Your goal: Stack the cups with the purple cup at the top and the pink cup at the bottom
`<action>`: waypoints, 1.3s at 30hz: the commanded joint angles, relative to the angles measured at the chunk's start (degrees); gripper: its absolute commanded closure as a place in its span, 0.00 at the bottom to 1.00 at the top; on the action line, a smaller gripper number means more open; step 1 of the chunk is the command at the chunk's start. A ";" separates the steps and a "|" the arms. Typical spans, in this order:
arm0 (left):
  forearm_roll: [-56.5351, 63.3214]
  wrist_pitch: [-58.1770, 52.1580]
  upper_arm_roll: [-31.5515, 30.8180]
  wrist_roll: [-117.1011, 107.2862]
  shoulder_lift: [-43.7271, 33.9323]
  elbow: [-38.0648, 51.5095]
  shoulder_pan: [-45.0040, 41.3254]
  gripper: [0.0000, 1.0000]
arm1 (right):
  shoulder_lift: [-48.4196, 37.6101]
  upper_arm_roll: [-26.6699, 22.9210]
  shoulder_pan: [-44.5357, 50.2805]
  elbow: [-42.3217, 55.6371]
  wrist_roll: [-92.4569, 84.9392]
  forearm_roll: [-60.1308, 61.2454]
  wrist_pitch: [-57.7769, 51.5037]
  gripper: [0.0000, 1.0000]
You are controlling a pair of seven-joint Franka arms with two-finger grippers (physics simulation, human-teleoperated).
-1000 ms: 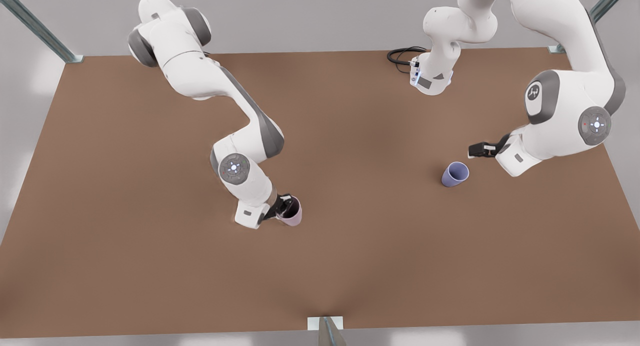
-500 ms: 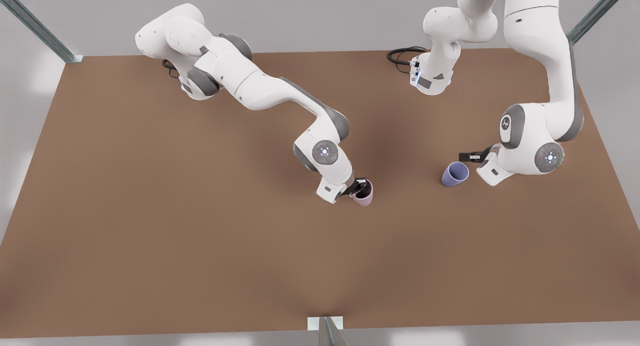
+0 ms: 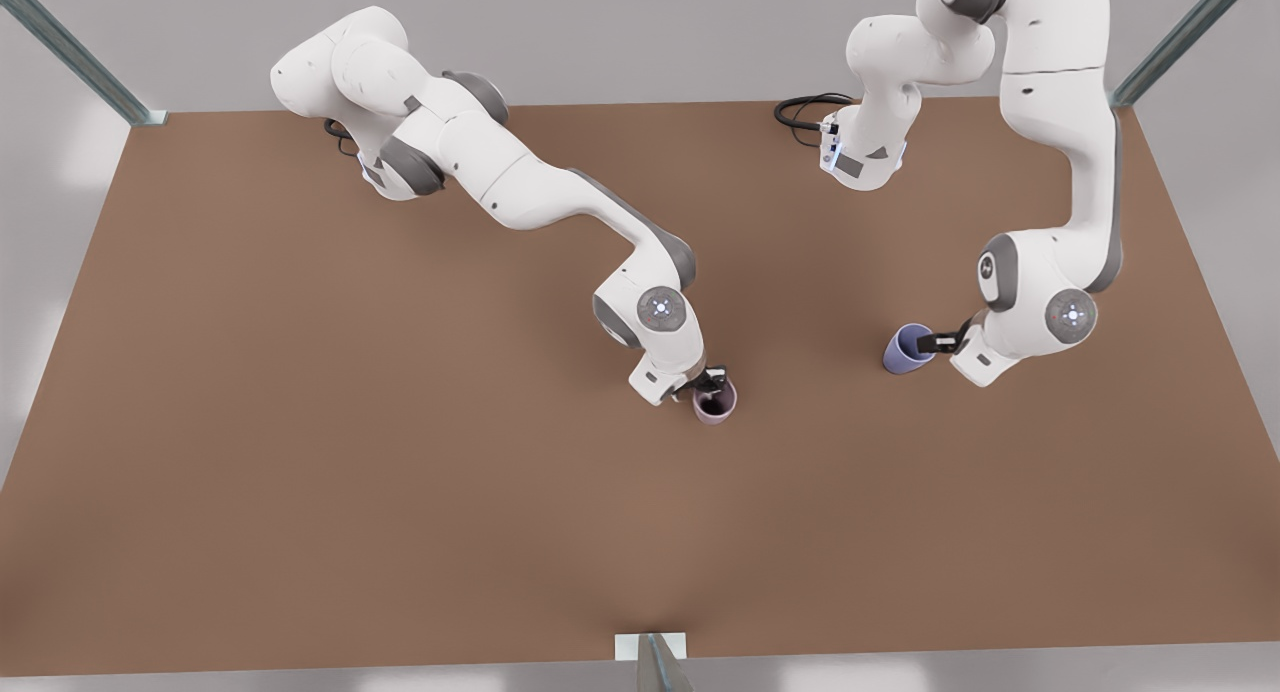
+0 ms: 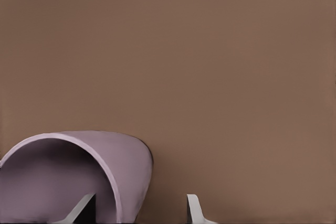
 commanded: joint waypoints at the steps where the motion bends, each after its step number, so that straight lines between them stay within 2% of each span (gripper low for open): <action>1: 0.08 2.62 0.01 0.47 -0.29 -0.95 0.05 0.00 | -0.27 0.01 0.00 0.13 9.99 -0.11 0.24 0.00; 13: -0.01 5.07 -0.08 0.30 3.58 -2.18 0.05 0.00 | -2.82 -0.07 -0.27 0.31 9.99 -0.12 -1.95 0.00; 14: -0.01 5.07 -0.25 -0.14 3.49 -2.18 -0.04 0.19 | -3.69 -0.07 -0.71 0.22 9.99 -0.11 -1.95 0.00; 15: -0.10 4.90 -0.34 -0.23 3.23 -2.09 -0.04 0.52 | -5.35 -0.16 -1.49 0.22 9.64 -0.29 -3.44 0.00; 16: -0.36 4.20 -0.43 -0.23 3.05 -2.18 -0.04 0.69 | -8.34 -0.07 -4.21 0.31 9.11 -0.03 -8.18 0.00; 19: -0.80 4.28 -0.78 -0.32 3.23 -2.18 -0.21 0.79 | -17.22 -0.07 -15.63 0.05 -3.89 -0.20 -18.55 0.00; 22: -0.89 4.90 -0.78 -0.41 3.49 -2.09 -0.48 0.79 | -22.32 -0.16 -27.07 -1.44 -19.18 -0.38 -28.32 0.00; 25: -0.89 4.81 -2.19 -0.85 3.49 -1.48 -0.74 0.79 | -35.95 -0.07 -37.70 -19.19 -32.72 -0.20 -27.53 0.00; 27: -0.72 3.14 -2.19 -0.76 1.30 -0.42 -1.36 0.79 | -40.34 -0.16 -41.48 -23.42 -36.07 -0.20 -27.70 0.00; 28: -0.71 -1.33 -2.19 -0.76 -0.38 2.29 -1.80 0.79 | -41.66 -0.16 -43.59 -23.33 -40.28 -0.20 -28.32 0.00; 30: -0.71 -15.48 -2.19 -1.20 -0.91 14.07 -3.11 0.79 | -47.46 -0.25 -46.06 -24.82 -42.75 -0.29 -33.85 0.00; 31: -0.80 -20.85 -2.19 -4.53 0.06 20.66 -6.10 0.79 | -54.40 -1.48 -45.88 -31.94 -43.89 -0.29 -33.59 0.00; 32: -0.80 -24.71 -2.28 -8.13 2.60 26.63 -8.03 0.79 | -55.98 -1.74 -45.89 -32.91 -50.88 -0.03 -34.21 0.00; 33: -0.80 -28.67 -5.26 -15.77 7.17 35.34 -8.92 0.79 | -56.52 -1.57 -45.88 -33.96 -55.83 0.06 -36.58 0.00; 34: -0.89 -29.12 -8.60 -25.18 9.29 38.34 -9.71 0.79 | -60.03 -1.30 -45.88 -39.85 -63.30 0.24 -33.77 0.00; 36: -0.72 -29.03 -15.81 -39.68 12.71 42.90 -10.94 0.79 | -61.35 -1.57 -45.97 -43.37 -83.60 1.82 -27.27 0.00; 37: -0.63 -28.77 -17.22 -44.00 15.18 46.24 -12.25 0.79 | -61.09 -1.48 -45.97 -43.63 -91.95 2.17 -24.37 0.00; 39: -0.63 -27.71 -17.13 -46.02 19.48 52.04 -14.89 0.79 | -59.16 -1.57 -45.71 -42.85 -93.20 2.17 -23.84 0.00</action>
